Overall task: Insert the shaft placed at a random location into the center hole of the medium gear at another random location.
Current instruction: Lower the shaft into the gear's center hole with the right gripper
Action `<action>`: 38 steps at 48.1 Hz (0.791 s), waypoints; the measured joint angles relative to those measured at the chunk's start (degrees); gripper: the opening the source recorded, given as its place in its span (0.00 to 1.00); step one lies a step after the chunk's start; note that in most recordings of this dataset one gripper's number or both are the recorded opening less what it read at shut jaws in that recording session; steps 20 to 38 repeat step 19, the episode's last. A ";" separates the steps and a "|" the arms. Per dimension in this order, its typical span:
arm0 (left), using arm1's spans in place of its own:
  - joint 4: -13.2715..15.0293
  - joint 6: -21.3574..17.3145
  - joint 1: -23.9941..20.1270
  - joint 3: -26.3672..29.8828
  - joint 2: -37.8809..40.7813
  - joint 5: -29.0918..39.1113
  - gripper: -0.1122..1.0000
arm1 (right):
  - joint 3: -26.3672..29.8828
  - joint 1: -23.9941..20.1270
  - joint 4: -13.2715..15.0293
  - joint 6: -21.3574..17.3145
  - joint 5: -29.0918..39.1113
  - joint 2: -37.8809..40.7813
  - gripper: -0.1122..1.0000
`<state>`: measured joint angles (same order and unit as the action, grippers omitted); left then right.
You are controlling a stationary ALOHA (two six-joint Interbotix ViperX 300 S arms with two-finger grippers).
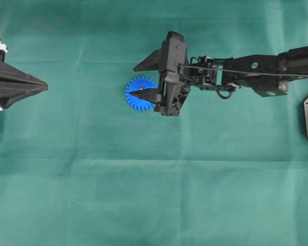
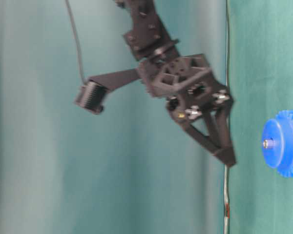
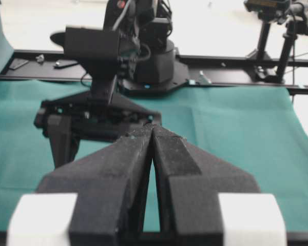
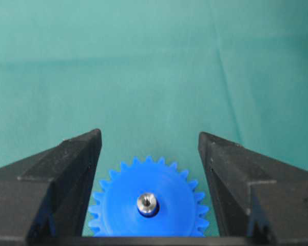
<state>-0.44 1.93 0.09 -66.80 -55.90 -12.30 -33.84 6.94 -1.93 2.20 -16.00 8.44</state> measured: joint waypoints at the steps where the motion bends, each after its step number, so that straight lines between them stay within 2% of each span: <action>1: 0.00 0.00 0.00 0.09 0.00 0.00 0.10 | 0.09 0.00 0.00 0.00 0.00 -0.35 0.79; 38: 0.00 0.00 0.09 0.00 0.00 0.00 0.10 | -1.76 0.00 -0.09 0.00 0.44 -2.37 0.79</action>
